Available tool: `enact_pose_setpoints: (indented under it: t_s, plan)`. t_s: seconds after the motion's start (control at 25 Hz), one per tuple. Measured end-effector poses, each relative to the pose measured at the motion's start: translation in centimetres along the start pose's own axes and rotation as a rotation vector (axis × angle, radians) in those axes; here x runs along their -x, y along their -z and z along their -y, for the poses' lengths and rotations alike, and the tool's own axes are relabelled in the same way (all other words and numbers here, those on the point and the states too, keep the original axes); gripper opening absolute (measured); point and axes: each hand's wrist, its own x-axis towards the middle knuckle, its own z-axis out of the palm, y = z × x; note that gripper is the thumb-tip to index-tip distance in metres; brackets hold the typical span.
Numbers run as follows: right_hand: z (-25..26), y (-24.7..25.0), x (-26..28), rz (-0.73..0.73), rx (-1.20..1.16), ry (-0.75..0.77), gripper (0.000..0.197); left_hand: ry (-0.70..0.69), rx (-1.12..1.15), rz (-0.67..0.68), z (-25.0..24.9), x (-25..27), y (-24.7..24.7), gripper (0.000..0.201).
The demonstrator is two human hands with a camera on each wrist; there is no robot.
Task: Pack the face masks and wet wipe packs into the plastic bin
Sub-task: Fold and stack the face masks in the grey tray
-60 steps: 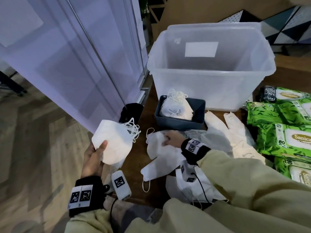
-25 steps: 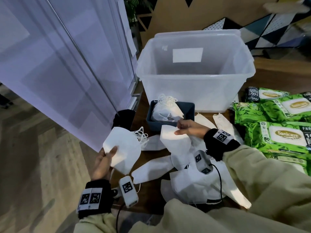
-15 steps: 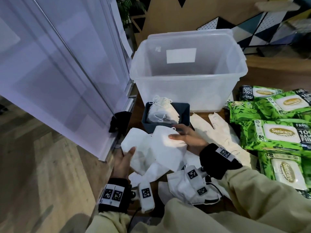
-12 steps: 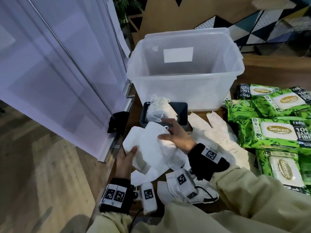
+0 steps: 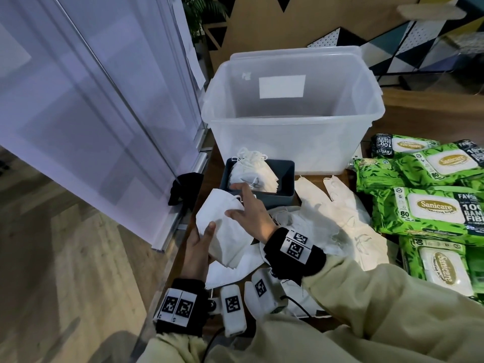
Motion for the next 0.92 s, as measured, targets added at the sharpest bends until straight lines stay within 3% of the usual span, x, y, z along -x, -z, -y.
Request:
enact_pose_setpoints:
  t_s: [0.24,0.44,0.6,0.68,0.8,0.84,0.92]
  plan:
    - [-1.9,2.0,-1.4,0.031,-0.121,-0.026,0.052,-0.069,-0.07,-0.129,0.3,-0.4,1.2,0.046]
    - [-4.9,3.1,-1.5,0.008,-0.1,-0.077,0.05,-0.068,-0.158,-0.161,0.4,-1.1,2.6,0.079]
    - [-5.3,2.3,0.3,0.044,-0.139,-0.229,0.058,-0.059,-0.132,-0.182,-0.2,-0.9,2.5,0.082]
    - [-5.4,2.5,1.3,0.196,-0.187,-0.362,0.059,-0.06,-0.103,-0.184,-0.3,-0.9,2.5,0.075]
    - [-5.4,2.3,1.9,0.617,-0.466,-0.5,0.078,-0.062,-0.108,-0.171,-0.2,-0.8,2.0,0.081]
    - [-5.4,2.0,1.7,0.674,-0.608,-0.518,0.077,-0.055,-0.109,-0.151,0.0,-0.7,1.8,0.081]
    - [-4.9,1.3,1.2,0.644,-0.878,-0.558,0.064,-0.053,-0.11,-0.112,-0.1,-0.3,1.5,0.07]
